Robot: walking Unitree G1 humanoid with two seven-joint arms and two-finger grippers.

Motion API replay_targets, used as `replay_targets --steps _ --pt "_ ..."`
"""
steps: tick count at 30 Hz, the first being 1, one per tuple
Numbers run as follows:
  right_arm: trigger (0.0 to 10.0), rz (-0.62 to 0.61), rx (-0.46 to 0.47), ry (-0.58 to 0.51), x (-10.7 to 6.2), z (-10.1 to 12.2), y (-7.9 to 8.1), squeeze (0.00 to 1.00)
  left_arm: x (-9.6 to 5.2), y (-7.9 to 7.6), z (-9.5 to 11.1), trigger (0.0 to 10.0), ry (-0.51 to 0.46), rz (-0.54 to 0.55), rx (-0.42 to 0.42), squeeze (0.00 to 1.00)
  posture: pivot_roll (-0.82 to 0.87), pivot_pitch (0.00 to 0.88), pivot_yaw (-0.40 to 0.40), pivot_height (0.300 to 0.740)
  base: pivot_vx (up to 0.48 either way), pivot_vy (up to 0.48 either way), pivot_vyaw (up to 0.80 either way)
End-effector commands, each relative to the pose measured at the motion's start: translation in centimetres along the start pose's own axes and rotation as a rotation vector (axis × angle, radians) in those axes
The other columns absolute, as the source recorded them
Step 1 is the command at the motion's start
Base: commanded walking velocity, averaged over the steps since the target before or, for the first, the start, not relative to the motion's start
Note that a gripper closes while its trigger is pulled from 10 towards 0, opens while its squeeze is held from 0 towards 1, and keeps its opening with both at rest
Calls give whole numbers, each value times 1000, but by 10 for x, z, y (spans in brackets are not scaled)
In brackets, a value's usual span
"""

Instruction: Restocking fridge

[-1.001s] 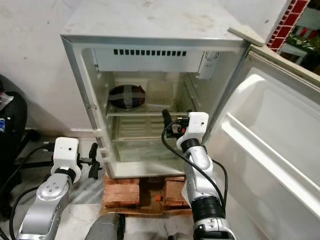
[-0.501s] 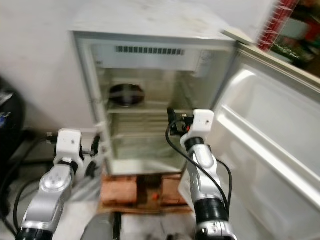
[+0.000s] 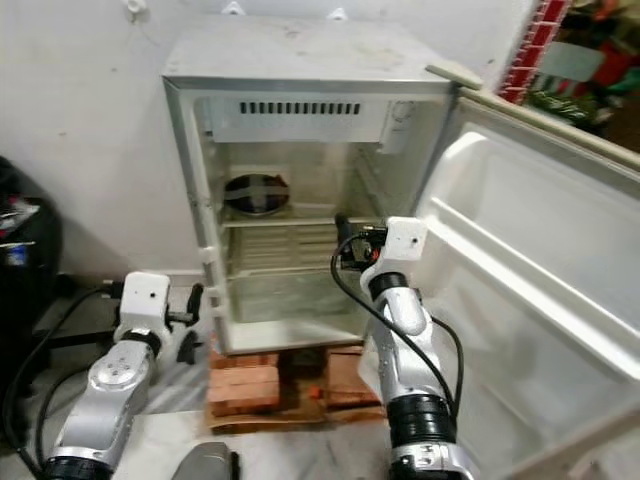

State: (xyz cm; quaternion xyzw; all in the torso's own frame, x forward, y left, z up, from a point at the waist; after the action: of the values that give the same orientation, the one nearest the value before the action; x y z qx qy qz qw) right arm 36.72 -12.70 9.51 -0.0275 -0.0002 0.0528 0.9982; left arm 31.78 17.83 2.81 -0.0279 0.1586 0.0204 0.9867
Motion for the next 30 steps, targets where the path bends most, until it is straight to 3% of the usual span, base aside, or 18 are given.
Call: replay_targets --steps 1,9,21,30 --pt "10000 -4 -6 -15 1 7 -1 0 4 -3 11 10000 -36 -4 7 0 133 0 -57 740 0 0 0" --pt "10000 2 -5 -30 8 15 5 0 13 -13 26 10000 -73 -17 11 0 124 0 -49 740 0 -33 0" --pt "10000 10 -2 -3 9 12 4 0 11 -12 21 10000 -61 4 -8 0 127 7 -57 740 0 -423 0" --pt "10000 193 -21 142 -12 -19 20 0 8 -10 17 10000 -48 10 -8 0 118 22 -60 740 -248 -345 0"
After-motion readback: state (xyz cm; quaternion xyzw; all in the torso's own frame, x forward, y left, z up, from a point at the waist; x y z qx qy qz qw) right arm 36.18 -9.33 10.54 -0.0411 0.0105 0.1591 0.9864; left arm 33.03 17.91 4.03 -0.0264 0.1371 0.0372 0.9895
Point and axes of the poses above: a point about 5 cm out from each wrist's last joint towards the gripper, its own x axis pointing out of the wrist towards the gripper, its own z axis along the axis of the wrist's last joint, y = z × x, the point moved 6 cm from there along x, pointing out of the wrist towards the gripper, and after that the axes turned 15 degrees about -x, right-handed, at the moved point
